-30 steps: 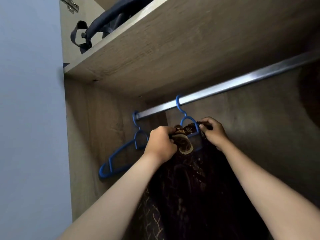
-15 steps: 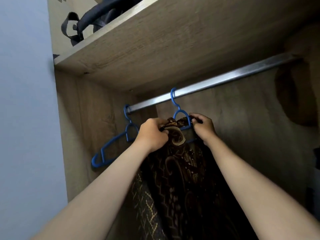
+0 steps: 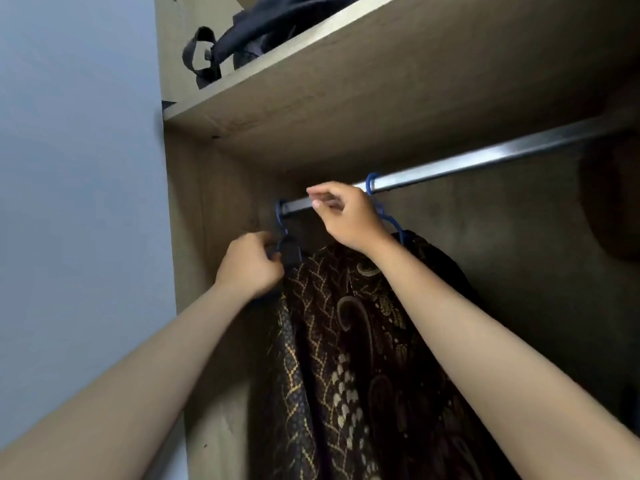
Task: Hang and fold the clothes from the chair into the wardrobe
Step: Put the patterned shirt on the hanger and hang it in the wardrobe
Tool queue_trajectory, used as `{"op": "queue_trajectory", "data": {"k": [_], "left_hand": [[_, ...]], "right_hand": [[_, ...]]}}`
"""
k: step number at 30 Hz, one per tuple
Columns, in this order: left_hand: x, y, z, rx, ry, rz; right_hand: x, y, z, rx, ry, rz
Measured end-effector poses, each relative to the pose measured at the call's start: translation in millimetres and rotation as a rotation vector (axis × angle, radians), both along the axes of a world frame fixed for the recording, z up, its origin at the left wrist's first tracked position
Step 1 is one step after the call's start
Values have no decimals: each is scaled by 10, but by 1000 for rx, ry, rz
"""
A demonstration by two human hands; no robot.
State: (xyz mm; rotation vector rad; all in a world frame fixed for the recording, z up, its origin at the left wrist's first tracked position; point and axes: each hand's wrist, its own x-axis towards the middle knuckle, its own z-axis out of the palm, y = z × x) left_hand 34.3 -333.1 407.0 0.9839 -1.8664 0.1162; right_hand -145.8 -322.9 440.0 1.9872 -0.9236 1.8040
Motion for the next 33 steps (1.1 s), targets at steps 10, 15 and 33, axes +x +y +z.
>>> {"op": "queue_trajectory", "data": {"k": [10,15,33], "left_hand": [[155,-240,-143,-73,-292,231],[179,-306,-144,-159,-389,331],[229,-341,-96,-167,-668,472]], "right_hand": [[-91,-663,143,580,27,-214],[-71,-861,255,679,0,-194],[42,-1250,145,845,88,-150]]}}
